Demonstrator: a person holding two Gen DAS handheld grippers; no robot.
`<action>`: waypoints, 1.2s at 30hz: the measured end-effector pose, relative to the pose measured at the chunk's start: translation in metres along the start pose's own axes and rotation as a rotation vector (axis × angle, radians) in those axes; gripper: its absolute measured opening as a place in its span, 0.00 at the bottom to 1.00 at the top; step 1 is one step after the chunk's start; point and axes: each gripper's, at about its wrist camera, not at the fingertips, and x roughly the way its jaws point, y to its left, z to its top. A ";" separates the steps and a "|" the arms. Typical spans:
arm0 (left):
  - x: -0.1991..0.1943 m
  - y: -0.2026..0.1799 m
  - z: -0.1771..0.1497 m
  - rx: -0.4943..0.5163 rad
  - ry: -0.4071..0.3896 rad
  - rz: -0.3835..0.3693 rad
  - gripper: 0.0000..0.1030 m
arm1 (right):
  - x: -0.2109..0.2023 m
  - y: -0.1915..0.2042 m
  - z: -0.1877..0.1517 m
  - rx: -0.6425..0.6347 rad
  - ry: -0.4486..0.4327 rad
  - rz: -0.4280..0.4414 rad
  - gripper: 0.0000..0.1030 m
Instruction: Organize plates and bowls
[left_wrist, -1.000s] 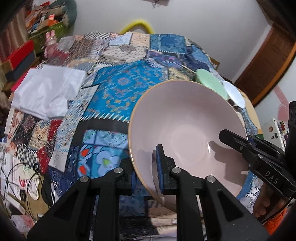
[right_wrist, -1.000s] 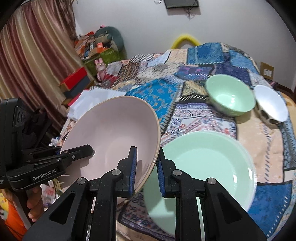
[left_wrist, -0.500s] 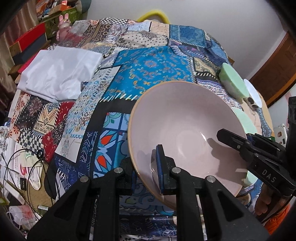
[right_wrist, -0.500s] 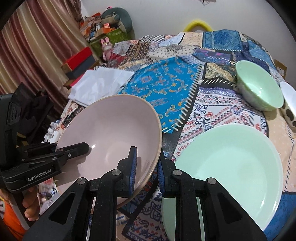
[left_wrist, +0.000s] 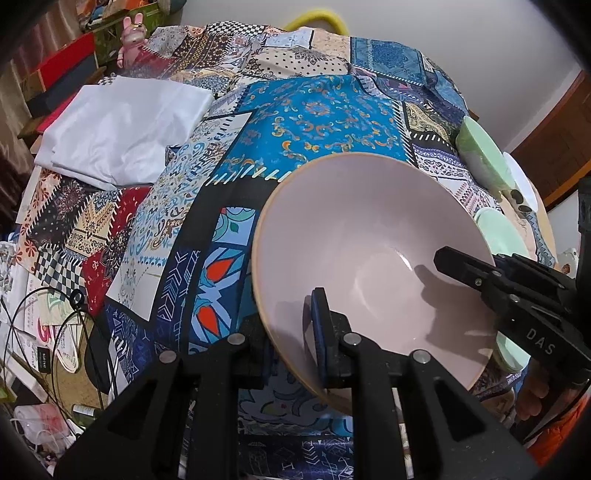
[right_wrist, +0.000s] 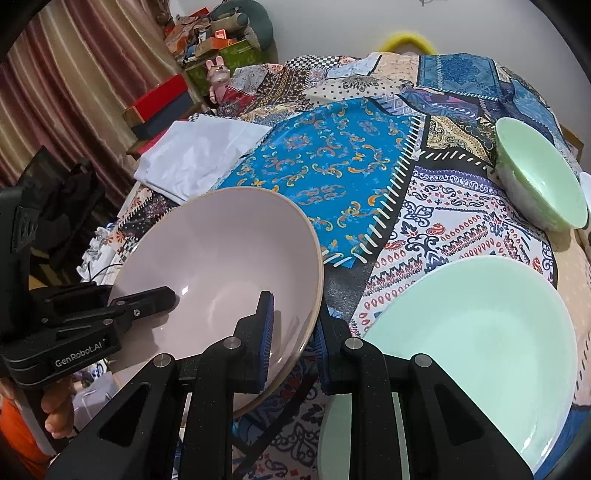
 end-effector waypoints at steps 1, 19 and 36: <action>0.000 -0.001 0.000 0.003 0.000 0.000 0.17 | 0.001 -0.001 0.000 0.001 0.003 -0.003 0.18; -0.034 -0.012 0.006 0.036 -0.096 0.082 0.18 | -0.027 -0.012 0.000 0.007 -0.070 -0.002 0.21; -0.094 -0.091 0.028 0.176 -0.272 0.075 0.51 | -0.109 -0.062 0.002 0.065 -0.255 -0.057 0.41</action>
